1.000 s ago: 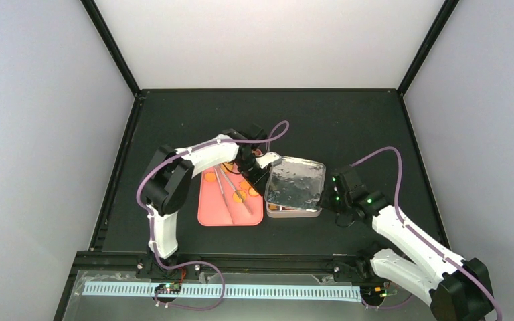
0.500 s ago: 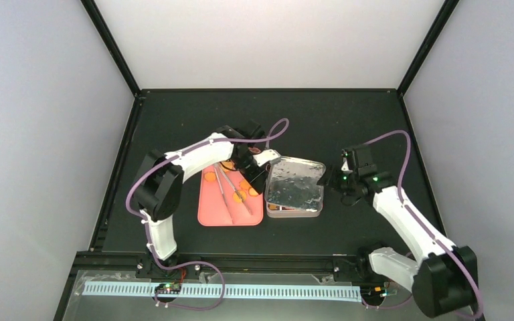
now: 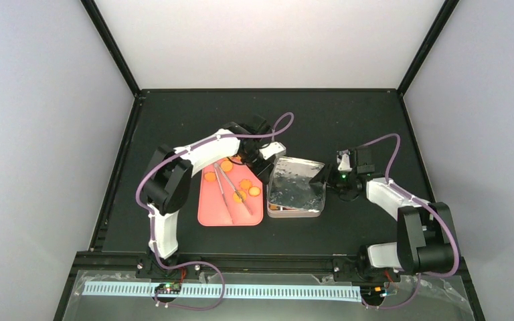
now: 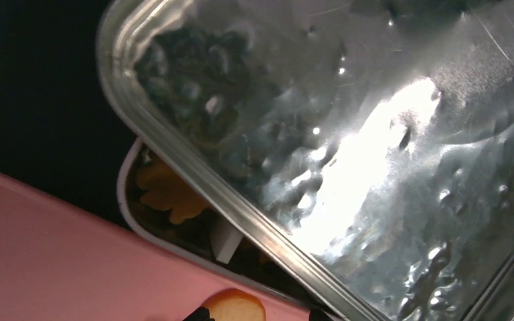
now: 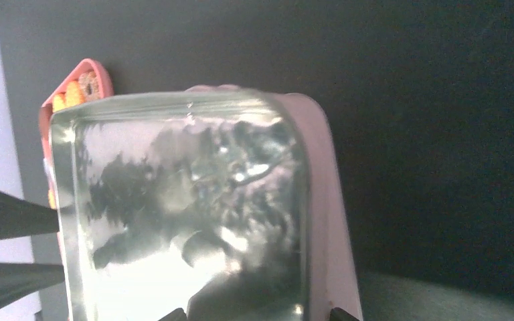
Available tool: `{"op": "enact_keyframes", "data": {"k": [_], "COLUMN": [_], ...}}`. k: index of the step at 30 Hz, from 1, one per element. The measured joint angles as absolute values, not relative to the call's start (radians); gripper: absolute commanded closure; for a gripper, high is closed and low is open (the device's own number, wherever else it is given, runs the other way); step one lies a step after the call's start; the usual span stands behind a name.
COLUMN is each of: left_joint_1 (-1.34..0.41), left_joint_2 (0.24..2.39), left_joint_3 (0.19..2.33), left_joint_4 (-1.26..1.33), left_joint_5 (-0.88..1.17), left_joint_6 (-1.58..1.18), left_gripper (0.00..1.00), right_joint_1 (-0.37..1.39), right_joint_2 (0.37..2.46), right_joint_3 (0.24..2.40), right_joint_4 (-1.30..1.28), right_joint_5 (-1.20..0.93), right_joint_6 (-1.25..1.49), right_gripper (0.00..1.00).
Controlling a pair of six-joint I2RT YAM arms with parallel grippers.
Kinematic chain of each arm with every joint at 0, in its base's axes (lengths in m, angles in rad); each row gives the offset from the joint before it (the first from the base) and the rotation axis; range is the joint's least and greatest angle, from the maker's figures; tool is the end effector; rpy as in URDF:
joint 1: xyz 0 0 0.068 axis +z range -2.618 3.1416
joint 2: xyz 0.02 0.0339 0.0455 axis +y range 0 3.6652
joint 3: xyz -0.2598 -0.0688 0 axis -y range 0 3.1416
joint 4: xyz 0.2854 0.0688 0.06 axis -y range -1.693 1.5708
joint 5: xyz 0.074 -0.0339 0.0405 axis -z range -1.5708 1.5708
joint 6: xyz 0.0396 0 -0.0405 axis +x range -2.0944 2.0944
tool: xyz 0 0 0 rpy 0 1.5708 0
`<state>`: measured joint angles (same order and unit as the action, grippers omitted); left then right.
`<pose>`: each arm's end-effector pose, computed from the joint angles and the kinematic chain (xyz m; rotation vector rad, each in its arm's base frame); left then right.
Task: Pack the cookies
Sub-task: Pick up the box lid from the packing box.
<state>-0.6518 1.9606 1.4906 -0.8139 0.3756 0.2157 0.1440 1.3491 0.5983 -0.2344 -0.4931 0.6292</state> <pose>0.3344 -0.2734 0.1717 1.2817 2.5792 -0.6241 0.2671 0.0577 0.1254 0.4392 2.6073 0.9142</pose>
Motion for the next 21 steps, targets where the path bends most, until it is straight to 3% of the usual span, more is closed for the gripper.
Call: {"op": "enact_keyframes", "data": {"k": [11, 15, 21], "left_joint_1": [-0.696, -0.702, -0.702], "left_joint_2": [1.978, 1.985, 1.985], "left_joint_3": [1.505, 1.505, 1.505], "left_joint_4": [-0.813, -0.814, -0.814], "left_joint_5": [0.348, 0.341, 0.341], "left_joint_6": [0.203, 0.198, 0.197], "left_gripper": [0.63, 0.64, 0.64], "right_joint_1": [0.134, 0.135, 0.141], "right_joint_2": [1.199, 1.126, 1.098], "right_joint_3": [0.54, 0.543, 0.542], "right_joint_4": [-0.172, -0.178, -0.169], "right_joint_5": [-0.541, -0.554, -0.596], "right_joint_6": [0.641, 0.646, 0.677], "right_gripper": [0.49, 0.55, 0.93]}}
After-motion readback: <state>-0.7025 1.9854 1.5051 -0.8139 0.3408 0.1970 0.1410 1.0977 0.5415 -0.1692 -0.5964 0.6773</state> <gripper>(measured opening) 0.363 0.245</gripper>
